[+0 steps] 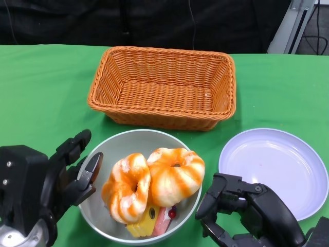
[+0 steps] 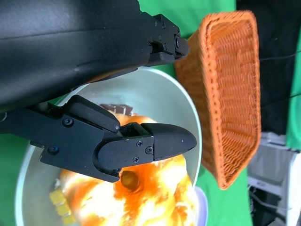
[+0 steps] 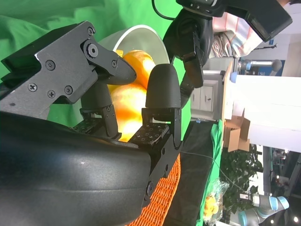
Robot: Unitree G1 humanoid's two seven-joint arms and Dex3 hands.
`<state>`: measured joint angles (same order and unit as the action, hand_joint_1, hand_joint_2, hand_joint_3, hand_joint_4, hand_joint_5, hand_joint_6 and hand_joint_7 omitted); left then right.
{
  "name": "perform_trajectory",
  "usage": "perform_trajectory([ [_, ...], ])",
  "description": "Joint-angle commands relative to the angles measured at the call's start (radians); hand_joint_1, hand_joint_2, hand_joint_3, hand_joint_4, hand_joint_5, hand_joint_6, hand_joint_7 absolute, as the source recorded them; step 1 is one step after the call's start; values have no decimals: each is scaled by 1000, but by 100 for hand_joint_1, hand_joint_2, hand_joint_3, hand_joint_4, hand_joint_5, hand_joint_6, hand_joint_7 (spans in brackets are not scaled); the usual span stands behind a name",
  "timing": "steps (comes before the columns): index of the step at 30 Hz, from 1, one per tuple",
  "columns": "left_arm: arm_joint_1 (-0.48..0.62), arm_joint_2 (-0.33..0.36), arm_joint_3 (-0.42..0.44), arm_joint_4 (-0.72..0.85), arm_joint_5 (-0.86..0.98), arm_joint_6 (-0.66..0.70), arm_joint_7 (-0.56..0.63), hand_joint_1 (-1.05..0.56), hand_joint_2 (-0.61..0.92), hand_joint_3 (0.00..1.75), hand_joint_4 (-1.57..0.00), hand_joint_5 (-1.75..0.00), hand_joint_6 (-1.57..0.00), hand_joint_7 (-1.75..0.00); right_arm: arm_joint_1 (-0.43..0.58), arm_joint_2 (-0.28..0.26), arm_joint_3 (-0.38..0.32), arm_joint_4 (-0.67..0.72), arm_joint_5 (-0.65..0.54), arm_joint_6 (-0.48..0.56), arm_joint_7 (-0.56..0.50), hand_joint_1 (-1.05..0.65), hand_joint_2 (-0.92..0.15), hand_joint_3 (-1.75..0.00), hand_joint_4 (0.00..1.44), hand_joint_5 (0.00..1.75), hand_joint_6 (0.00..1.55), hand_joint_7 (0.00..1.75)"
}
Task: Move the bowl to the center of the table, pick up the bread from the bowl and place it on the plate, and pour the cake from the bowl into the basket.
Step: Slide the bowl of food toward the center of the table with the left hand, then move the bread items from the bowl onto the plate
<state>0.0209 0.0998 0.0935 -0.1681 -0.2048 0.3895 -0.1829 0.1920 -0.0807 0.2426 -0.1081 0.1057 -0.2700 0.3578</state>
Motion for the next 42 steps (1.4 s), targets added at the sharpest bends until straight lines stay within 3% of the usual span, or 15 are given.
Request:
perform_trajectory([
  [1,15,-9,18,13,18,-87,27,-69,92,57,-17,-7,-21,-4,3,-6,-13,-4,8,-1,-1,-2,-52,-102,69,155,72,124],
  [13,38,-21,22,37,70,-276,57,-73,92,44,-27,-10,-34,-6,8,-12,-23,-10,16,-7,4,-2,-53,-101,68,154,72,123],
  [18,19,-14,34,119,108,-411,74,-73,92,40,-41,-15,-42,-8,2,-16,-35,-15,26,-17,11,-1,-53,-102,68,155,71,123],
  [23,-44,-36,97,288,70,-604,81,-58,92,22,-70,-19,-69,-9,1,-29,-48,-27,21,-47,30,-2,-53,-101,68,151,70,122],
  [31,-123,-19,148,505,113,-896,131,-41,92,15,-92,-25,-85,-11,6,-57,-53,-73,7,-38,34,-4,-52,-96,70,141,71,118],
  [37,-174,13,167,628,166,-1010,187,-24,92,14,-99,-28,-96,-14,3,-69,-54,-83,2,-48,34,-4,-51,-95,71,138,73,114],
  [38,-185,24,169,657,177,-1032,192,-19,92,17,-103,-34,-101,-15,2,-71,-55,-86,-4,-51,32,-4,-51,-95,71,138,73,114],
  [40,-208,47,172,722,206,-1080,210,-11,92,22,-96,-71,-113,-18,-1,-76,-54,-92,-21,-65,29,-5,-50,-95,72,137,73,113],
  [42,-223,59,170,766,221,-1114,223,-8,92,25,-91,-91,-117,-23,-3,-78,-53,-95,-26,-74,30,-7,-50,-95,72,136,73,111],
])
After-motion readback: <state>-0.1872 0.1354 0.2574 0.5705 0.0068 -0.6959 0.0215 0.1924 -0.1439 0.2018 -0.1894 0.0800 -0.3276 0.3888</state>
